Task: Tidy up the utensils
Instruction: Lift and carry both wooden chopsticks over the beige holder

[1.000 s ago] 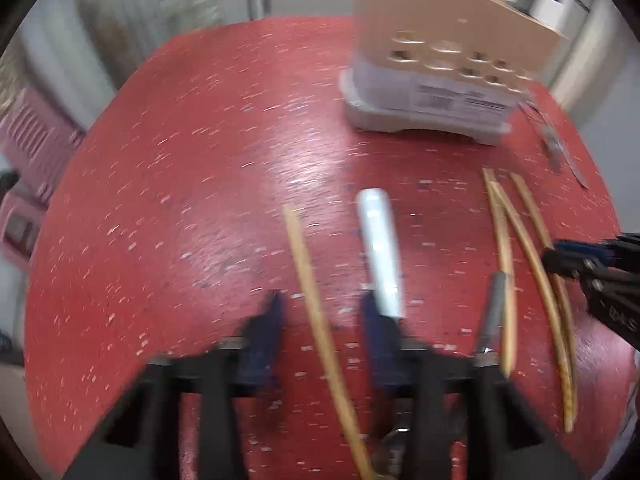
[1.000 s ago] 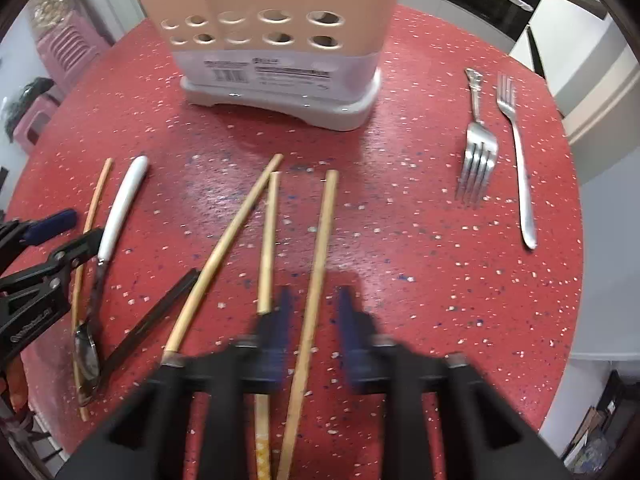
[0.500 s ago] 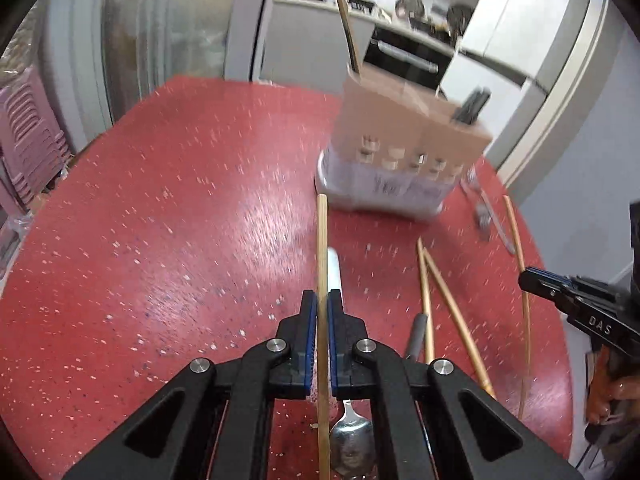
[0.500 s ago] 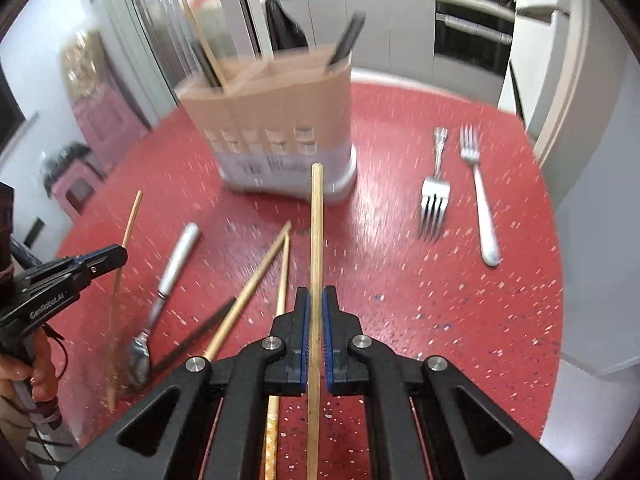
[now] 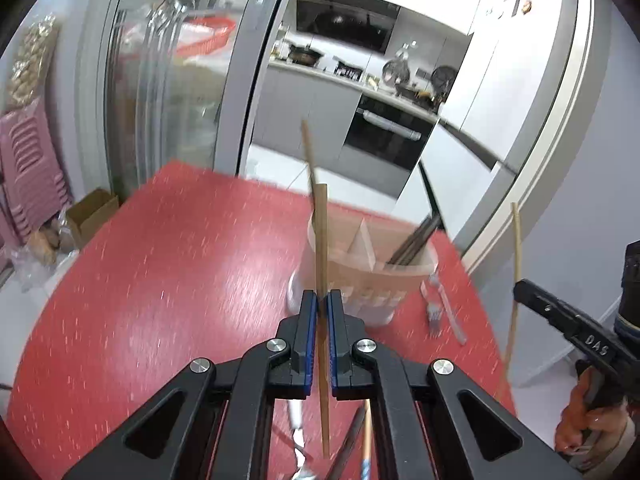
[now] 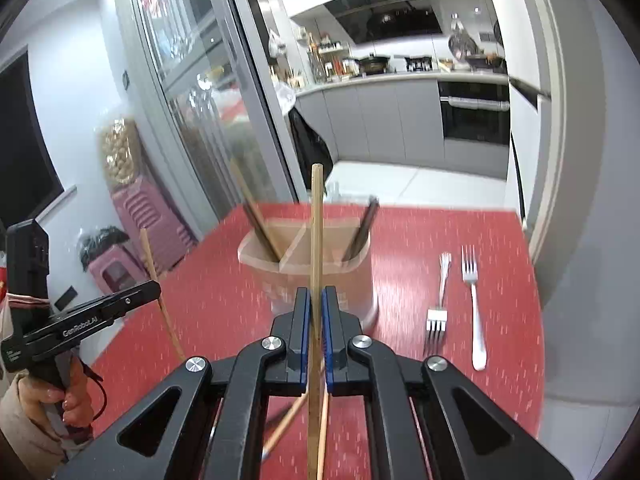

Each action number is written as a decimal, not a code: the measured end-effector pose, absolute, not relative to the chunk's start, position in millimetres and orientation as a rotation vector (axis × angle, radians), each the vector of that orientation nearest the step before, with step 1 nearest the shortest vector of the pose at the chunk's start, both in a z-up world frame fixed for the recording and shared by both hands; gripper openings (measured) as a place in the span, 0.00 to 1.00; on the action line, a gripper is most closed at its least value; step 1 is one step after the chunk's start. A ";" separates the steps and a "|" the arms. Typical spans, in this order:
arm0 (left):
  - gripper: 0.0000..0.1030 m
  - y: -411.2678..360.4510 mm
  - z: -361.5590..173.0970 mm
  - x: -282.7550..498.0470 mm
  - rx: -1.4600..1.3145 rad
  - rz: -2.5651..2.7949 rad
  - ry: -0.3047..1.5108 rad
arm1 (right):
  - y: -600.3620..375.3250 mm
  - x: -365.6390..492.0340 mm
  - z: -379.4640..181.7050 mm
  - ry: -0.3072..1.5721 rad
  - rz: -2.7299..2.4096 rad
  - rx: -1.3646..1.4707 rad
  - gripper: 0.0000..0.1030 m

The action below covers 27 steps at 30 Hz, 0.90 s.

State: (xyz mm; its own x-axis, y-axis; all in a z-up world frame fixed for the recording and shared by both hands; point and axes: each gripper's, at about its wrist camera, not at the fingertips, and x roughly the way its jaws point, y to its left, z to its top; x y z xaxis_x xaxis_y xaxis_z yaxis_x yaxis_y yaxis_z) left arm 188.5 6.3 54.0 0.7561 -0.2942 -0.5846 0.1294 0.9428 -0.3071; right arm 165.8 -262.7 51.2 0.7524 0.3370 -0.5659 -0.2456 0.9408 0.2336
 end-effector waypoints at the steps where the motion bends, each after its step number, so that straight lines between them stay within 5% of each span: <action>1: 0.27 4.5 63.6 195.0 -0.253 -0.236 0.656 | -261.5 173.1 57.4 0.632 0.323 0.151 0.06; 16: 0.27 -1.1 145.0 282.3 -0.272 -0.230 0.495 | -235.0 268.5 100.9 0.490 0.311 0.139 0.06; 27: 0.27 -6.8 113.5 346.9 -0.252 -0.177 0.482 | -217.2 329.5 76.8 0.447 0.279 0.122 0.06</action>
